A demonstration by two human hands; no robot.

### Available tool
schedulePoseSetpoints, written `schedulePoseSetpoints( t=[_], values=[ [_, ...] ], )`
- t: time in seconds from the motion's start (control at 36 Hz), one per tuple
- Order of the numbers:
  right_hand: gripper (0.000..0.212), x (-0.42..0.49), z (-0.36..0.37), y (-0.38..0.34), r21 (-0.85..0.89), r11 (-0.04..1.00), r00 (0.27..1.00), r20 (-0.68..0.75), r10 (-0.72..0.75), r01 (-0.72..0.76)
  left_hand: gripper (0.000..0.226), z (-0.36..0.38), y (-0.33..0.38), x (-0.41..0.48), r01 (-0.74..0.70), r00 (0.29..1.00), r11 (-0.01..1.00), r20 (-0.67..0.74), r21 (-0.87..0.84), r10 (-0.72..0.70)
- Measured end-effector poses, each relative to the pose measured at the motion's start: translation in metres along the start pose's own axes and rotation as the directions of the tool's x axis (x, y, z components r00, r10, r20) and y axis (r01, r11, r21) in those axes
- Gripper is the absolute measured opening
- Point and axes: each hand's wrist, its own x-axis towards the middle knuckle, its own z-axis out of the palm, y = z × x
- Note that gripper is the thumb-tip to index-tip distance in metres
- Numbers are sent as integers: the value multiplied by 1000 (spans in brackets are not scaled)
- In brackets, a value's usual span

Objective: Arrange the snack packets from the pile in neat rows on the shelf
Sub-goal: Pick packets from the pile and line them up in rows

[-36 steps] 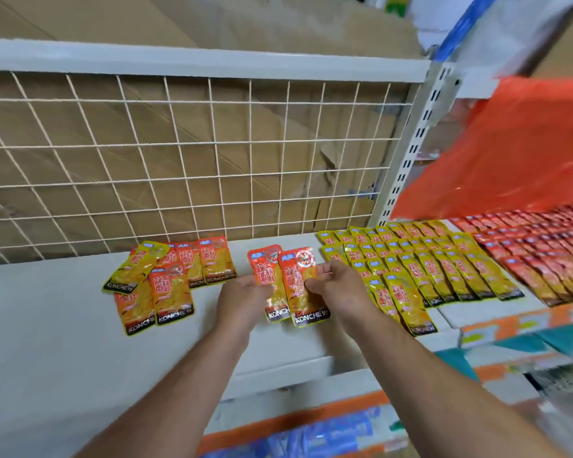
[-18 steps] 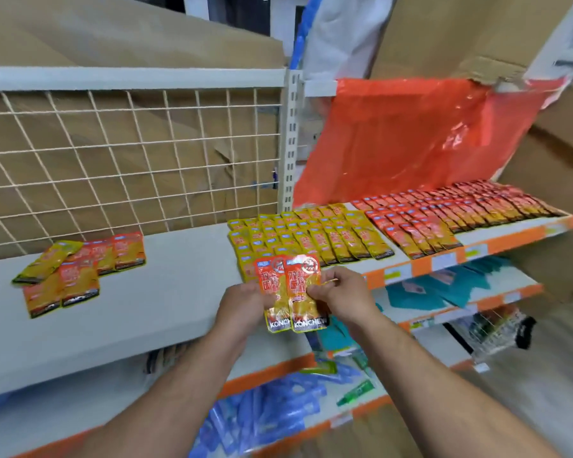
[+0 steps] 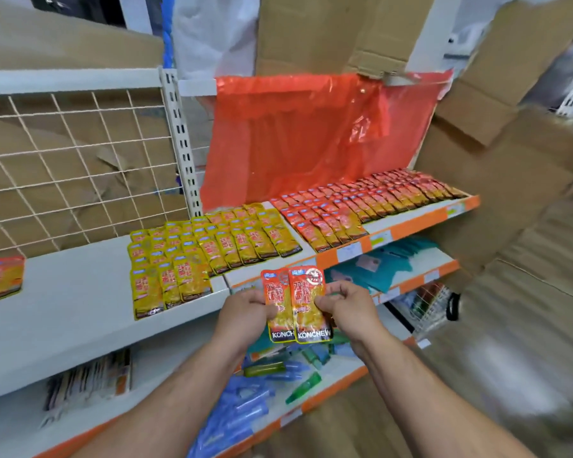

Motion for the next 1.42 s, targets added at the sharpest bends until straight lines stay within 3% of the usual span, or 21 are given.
schedulePoseSetpoints(
  t=[0.17,0.36,0.47,0.72,1.03,1.42],
  values=[
    [11,37,-38,-5,-11,1000,997,-77,20,-21,22,49,20,40,-41,996,999,74,-6,41],
    [15,106,-81,-27,-62,998,987,-158,15,-25,9,101,54,110,-80,984,997,158,-8,80],
    [14,146,-98,-35,-47,998,984,-179,28,-37,18,126,70,147,-85,978,996,194,12,81],
    [11,212,-126,-44,-21,998,976,-209,54,-60,26,162,95,209,-116,980,992,170,39,108],
    [20,303,-168,-49,-39,997,993,-104,58,-62,15,224,120,253,-166,983,972,-51,164,176],
    [18,372,-223,-57,-142,990,983,184,8,18,23,297,120,249,-78,903,844,-321,531,286]
  ],
)
